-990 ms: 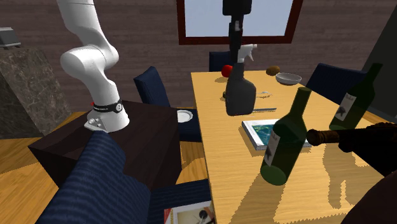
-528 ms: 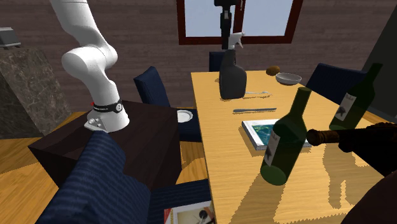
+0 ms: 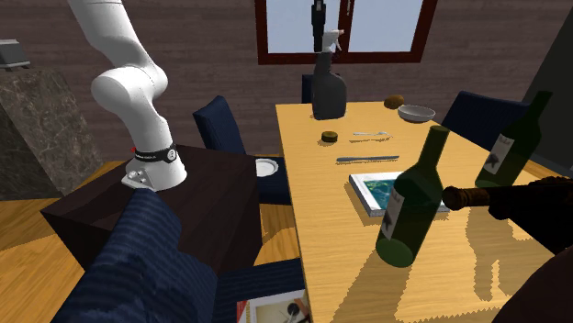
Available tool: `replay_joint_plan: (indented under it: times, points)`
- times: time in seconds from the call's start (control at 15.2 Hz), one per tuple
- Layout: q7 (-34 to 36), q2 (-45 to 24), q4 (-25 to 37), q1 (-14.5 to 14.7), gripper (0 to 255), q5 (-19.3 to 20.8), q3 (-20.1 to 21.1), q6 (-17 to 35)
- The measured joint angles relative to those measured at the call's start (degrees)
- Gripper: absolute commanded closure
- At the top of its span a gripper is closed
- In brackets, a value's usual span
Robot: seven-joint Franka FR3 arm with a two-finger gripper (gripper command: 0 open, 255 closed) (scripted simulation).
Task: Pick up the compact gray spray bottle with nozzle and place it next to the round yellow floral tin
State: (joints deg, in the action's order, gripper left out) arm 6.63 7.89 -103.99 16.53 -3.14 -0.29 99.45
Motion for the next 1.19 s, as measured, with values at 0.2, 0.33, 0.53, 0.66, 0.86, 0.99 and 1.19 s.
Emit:
replay_joint_plan:
  times: [0.2, 0.33, 0.53, 0.66, 0.86, 0.99, 1.19]
  points:
    - [4.09, 0.91, 1.46, 1.70, 255, -0.09, 2.31, -2.14]
    - [6.71, 0.06, 3.55, 2.76, 255, -0.10, 3.79, -3.25]
    - [10.92, -0.12, 5.69, 4.50, 255, -0.11, 6.16, -5.00]
    - [13.61, -0.68, 7.87, 5.60, 255, -0.04, 7.68, -6.51]
    - [17.53, -2.40, 11.63, 7.22, 255, 0.24, 9.86, -8.39]
    - [20.63, -3.98, 14.76, 8.54, 255, 0.61, 11.56, -9.83]
    - [24.84, -6.69, 19.70, 10.46, 255, 1.41, 13.79, -11.99]
